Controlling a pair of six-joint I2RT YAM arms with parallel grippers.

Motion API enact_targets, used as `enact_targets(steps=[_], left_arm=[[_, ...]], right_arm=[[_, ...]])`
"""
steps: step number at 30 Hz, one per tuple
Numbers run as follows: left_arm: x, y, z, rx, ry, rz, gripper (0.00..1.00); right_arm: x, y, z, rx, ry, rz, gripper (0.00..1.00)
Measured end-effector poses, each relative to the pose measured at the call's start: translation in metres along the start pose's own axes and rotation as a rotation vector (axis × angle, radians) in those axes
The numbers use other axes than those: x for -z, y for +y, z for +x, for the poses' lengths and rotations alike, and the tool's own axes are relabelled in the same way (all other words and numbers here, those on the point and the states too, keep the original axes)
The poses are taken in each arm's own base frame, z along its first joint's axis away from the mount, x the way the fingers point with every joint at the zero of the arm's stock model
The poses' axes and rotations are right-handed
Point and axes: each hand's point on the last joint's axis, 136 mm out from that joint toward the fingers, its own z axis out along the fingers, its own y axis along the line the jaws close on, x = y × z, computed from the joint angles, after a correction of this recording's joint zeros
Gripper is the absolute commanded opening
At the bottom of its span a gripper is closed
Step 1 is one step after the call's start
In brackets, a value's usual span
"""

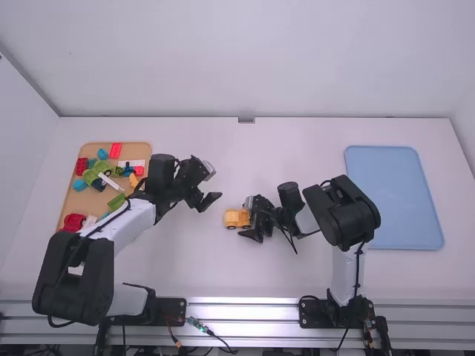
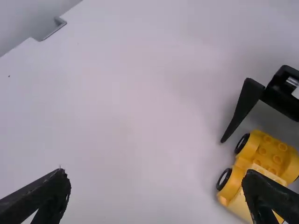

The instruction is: Assemble lego blocks to make yellow taxi

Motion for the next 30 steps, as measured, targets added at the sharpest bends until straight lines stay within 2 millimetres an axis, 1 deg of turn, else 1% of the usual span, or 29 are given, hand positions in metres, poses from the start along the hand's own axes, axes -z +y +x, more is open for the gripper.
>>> enact_targets(steps=[6,10,15,17,22,27,30], left_arm=[[0.003,0.007,0.003,0.036,0.001,-0.018,0.99],[0.005,0.012,0.005,0.056,0.002,-0.031,0.99],[0.006,0.015,0.004,0.060,-0.004,-0.037,0.99],[0.006,0.015,0.003,0.066,-0.005,-0.039,0.99],[0.007,0.028,0.004,0.139,0.002,-0.112,0.99],[0.009,0.041,0.010,0.218,0.028,-0.191,0.99],[0.011,0.046,0.019,0.281,0.063,-0.225,0.99]], right_arm=[[0.007,0.001,0.002,-0.047,0.067,0.014,0.99],[0.017,0.002,0.006,-0.083,0.150,0.045,0.99],[0.036,0.003,0.015,-0.099,0.286,0.101,0.99],[0.044,0.001,0.021,-0.107,0.345,0.135,0.99],[0.062,-0.009,0.031,-0.131,0.460,0.240,0.99],[0.075,-0.018,0.034,-0.143,0.517,0.321,0.99],[0.079,-0.021,0.034,-0.139,0.533,0.347,0.99]])
